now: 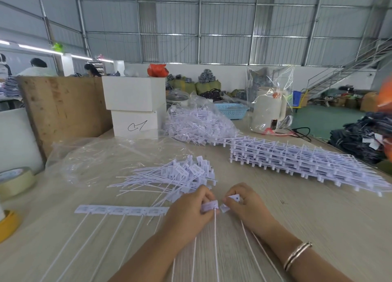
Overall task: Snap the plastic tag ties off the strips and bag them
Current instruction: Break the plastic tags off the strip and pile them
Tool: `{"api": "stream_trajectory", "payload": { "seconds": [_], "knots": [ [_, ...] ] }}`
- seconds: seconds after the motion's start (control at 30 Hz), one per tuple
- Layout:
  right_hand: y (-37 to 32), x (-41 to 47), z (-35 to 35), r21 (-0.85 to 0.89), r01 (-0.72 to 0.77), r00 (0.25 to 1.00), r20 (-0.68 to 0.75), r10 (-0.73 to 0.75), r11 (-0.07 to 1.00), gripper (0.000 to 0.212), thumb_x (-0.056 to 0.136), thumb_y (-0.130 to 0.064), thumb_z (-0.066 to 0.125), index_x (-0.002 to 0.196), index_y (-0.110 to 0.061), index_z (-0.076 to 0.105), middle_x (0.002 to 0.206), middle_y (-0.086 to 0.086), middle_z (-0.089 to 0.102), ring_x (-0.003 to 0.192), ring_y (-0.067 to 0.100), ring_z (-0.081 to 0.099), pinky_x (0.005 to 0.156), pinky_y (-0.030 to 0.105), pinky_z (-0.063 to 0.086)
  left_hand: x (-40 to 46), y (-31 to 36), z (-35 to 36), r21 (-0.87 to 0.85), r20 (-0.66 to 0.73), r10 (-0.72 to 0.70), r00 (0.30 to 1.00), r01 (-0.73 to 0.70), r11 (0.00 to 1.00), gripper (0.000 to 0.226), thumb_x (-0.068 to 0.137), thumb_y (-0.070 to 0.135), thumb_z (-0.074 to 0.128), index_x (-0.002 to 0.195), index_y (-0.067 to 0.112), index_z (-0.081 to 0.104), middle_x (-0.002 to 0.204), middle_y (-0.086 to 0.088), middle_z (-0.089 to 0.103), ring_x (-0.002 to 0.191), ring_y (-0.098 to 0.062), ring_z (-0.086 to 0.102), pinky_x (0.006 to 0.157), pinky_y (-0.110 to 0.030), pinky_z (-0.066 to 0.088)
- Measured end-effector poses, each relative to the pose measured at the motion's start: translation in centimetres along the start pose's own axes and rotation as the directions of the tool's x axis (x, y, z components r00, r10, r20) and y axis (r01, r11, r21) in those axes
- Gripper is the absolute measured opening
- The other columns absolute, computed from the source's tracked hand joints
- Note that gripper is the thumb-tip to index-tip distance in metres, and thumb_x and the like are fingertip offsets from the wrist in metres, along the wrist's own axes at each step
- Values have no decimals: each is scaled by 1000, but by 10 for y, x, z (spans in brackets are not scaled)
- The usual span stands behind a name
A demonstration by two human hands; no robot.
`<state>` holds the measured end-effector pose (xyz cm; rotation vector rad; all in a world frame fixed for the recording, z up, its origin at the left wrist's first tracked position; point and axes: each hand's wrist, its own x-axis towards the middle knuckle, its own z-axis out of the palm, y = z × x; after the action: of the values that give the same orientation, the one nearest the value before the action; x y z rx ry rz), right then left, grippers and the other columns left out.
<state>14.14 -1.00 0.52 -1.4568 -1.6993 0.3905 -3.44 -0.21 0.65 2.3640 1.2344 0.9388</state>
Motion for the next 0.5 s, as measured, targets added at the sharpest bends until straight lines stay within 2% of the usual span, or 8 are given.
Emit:
{"api": "stream_trajectory", "payload": {
  "seconds": [0.07,0.13,0.2,0.3,0.4,0.5],
  "knots": [
    [3,2,1,-52,-63,998,-18,62,997,5,83,-12,67,82,-14,62,90,-3,54,86,14,53,79,22,41,1,4,1,146,-35,31,999,-25,989,18,87,38,60,90,36,43,80,19,54,69,4,50,52,-11,33],
    [2,1,2,-113,-95,995,0,95,989,13,82,-13,67,94,-16,62,99,-3,54,95,14,51,89,30,42,2,8,3,206,-66,68,996,-54,977,14,88,35,58,93,32,45,86,16,50,76,-1,48,56,-14,30],
    [-2,-1,0,-81,-45,999,-19,43,996,13,85,-14,65,96,-21,62,101,-6,55,98,13,52,92,34,41,4,10,5,206,-89,93,992,-73,976,12,87,28,58,94,26,49,87,13,45,82,-5,44,64,-19,31],
    [-7,-7,-2,-8,64,997,-35,-65,998,7,89,-25,60,85,-28,65,94,-16,57,98,7,52,96,38,37,5,10,9,200,-104,163,981,-140,970,13,83,20,61,89,20,49,90,10,44,88,-8,41,73,-21,32],
    [-11,-10,-1,-99,76,990,129,-63,992,19,90,-43,53,83,-32,67,96,-20,57,103,4,49,101,40,31,5,11,12,196,-139,191,972,-162,967,13,80,16,63,90,14,54,96,3,49,92,-13,45,78,-28,40],
    [-11,-9,-1,-80,118,961,259,-93,990,17,91,-40,54,80,-39,66,96,-17,58,105,6,49,103,43,28,5,12,13,158,-130,209,969,-188,969,8,83,18,62,89,14,57,96,4,50,90,-14,48,75,-29,42]
  ]
}}
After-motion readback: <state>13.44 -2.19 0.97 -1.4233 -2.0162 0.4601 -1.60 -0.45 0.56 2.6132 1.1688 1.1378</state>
